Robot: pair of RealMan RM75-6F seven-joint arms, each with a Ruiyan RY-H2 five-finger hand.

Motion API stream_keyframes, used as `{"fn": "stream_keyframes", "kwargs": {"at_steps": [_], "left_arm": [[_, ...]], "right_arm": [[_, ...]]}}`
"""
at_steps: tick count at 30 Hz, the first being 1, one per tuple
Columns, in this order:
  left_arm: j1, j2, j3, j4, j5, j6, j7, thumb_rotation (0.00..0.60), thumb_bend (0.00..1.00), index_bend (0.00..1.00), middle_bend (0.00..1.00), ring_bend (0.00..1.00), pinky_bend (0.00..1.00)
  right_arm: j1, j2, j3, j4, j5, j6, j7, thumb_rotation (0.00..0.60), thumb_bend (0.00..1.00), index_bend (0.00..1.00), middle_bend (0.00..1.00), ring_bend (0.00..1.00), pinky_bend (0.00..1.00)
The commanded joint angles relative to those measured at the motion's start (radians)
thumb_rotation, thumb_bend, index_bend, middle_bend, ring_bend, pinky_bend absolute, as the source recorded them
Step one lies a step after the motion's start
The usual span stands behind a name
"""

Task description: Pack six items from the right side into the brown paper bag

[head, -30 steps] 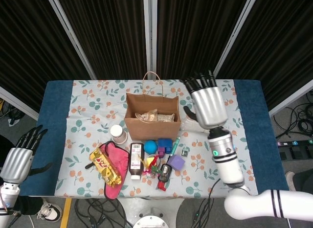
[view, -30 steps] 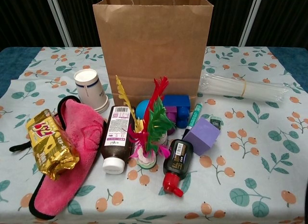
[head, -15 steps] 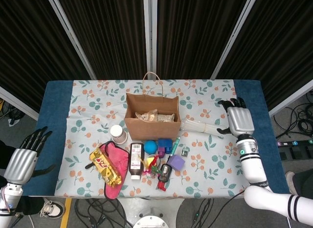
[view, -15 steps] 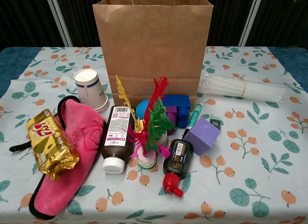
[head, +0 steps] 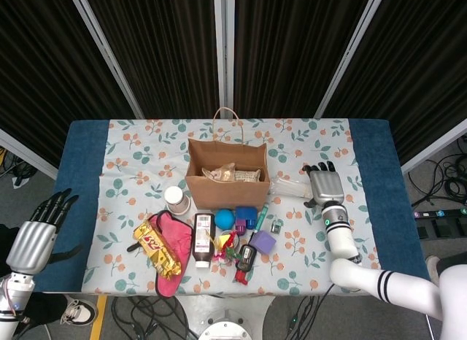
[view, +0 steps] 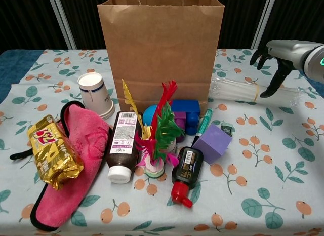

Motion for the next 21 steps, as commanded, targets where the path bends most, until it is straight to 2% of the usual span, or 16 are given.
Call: {"fn": "stream_keyframes", "kwargs": {"at_steps": [1, 11, 16, 21], "left_arm": [[0.001, 0.000, -0.002, 0.002, -0.003, 0.002, -0.001, 0.600, 0.02, 0.10, 0.13, 0.03, 0.15], [0.004, 0.001, -0.007, -0.003, -0.009, 0.009, 0.001, 0.600, 0.02, 0.10, 0.13, 0.03, 0.15], [0.004, 0.000, -0.007, 0.000, -0.012, 0.008, 0.000, 0.600, 0.02, 0.10, 0.13, 0.03, 0.15], [0.004, 0.001, -0.006, 0.001, -0.014, 0.005, -0.003, 0.600, 0.02, 0.10, 0.13, 0.03, 0.15]], "right_arm": [[0.021, -0.040, 0.002, 0.057, 0.024, -0.010, -0.021, 0.600, 0.00, 0.20, 0.22, 0.09, 0.00], [0.071, -0.164, 0.001, 0.251, 0.092, -0.086, -0.076, 0.600, 0.03, 0.22, 0.27, 0.12, 0.04], [0.081, -0.203, -0.004, 0.303, 0.105, -0.103, -0.099, 0.600, 0.10, 0.30, 0.34, 0.19, 0.08], [0.076, -0.212, -0.001, 0.308, 0.077, -0.080, -0.095, 0.600, 0.18, 0.45, 0.44, 0.28, 0.17]]}}
